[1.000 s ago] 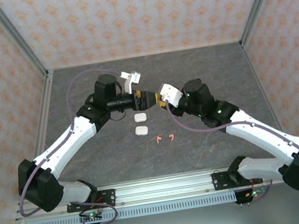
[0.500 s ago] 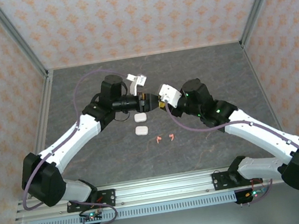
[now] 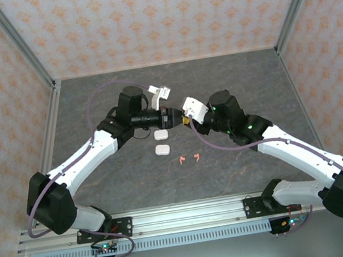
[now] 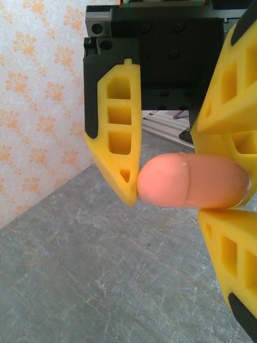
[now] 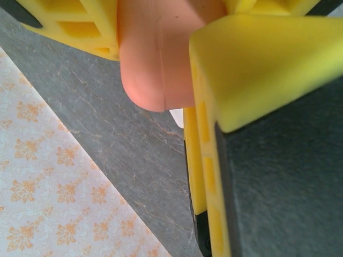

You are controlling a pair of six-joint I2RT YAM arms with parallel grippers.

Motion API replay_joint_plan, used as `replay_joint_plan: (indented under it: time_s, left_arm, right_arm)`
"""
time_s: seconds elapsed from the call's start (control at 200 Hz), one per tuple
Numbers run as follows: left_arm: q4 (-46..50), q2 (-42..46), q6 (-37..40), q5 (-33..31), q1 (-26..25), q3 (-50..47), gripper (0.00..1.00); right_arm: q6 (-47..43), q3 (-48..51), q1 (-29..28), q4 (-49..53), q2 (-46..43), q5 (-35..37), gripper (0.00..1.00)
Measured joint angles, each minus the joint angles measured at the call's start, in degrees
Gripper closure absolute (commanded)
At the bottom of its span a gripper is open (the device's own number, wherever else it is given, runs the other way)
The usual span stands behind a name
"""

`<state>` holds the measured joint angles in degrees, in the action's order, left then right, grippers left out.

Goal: Insert wireless bluetooth earbuds into charging case

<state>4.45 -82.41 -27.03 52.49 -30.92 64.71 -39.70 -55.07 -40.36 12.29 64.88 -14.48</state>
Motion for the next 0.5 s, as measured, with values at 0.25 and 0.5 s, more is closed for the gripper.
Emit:
replay_joint_plan:
  time_s: [0.25, 0.5]
  left_arm:
    - [-0.02, -0.15, 0.0, -0.5, -0.22, 0.0, 0.62]
    - [0.0, -0.37, 0.02, -0.85, -0.2, 0.0, 0.75]
  right_arm:
    - [0.02, 0.0, 0.0, 0.09, 0.0, -1.4, 0.65]
    - [0.66, -0.02, 0.0, 0.11, 0.0, -1.62, 0.65]
